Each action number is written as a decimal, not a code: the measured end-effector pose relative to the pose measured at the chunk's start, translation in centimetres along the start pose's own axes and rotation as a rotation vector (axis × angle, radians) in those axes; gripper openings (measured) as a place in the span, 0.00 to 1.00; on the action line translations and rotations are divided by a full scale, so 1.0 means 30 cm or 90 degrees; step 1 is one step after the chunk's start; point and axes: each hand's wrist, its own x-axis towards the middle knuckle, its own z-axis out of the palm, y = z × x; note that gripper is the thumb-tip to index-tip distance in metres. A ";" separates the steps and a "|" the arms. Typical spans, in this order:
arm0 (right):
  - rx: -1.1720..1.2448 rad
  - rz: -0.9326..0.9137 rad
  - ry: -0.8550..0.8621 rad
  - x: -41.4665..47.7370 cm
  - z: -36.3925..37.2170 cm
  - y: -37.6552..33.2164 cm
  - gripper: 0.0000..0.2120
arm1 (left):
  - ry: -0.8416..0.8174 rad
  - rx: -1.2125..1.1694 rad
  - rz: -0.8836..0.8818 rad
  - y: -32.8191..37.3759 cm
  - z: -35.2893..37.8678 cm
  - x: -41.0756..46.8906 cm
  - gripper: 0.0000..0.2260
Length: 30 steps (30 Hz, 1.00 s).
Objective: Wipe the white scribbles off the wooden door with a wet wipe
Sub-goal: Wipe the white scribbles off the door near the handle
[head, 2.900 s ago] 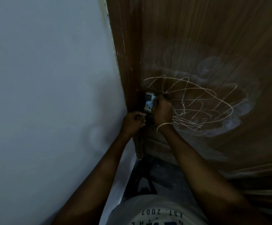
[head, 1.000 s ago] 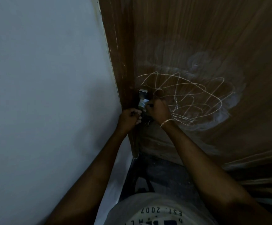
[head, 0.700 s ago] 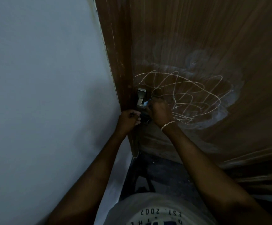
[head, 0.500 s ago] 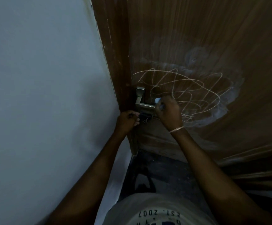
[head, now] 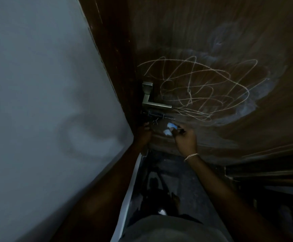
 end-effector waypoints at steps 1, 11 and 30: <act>-0.009 0.005 -0.006 0.003 0.012 0.016 0.11 | -0.005 -0.016 -0.003 -0.012 0.006 0.015 0.21; 0.005 0.064 -0.010 0.057 0.106 0.113 0.12 | -0.040 -0.023 0.050 -0.065 0.055 0.149 0.20; -0.206 -0.102 -0.099 0.127 0.170 0.149 0.13 | -0.033 -0.100 0.021 -0.154 -0.068 0.160 0.09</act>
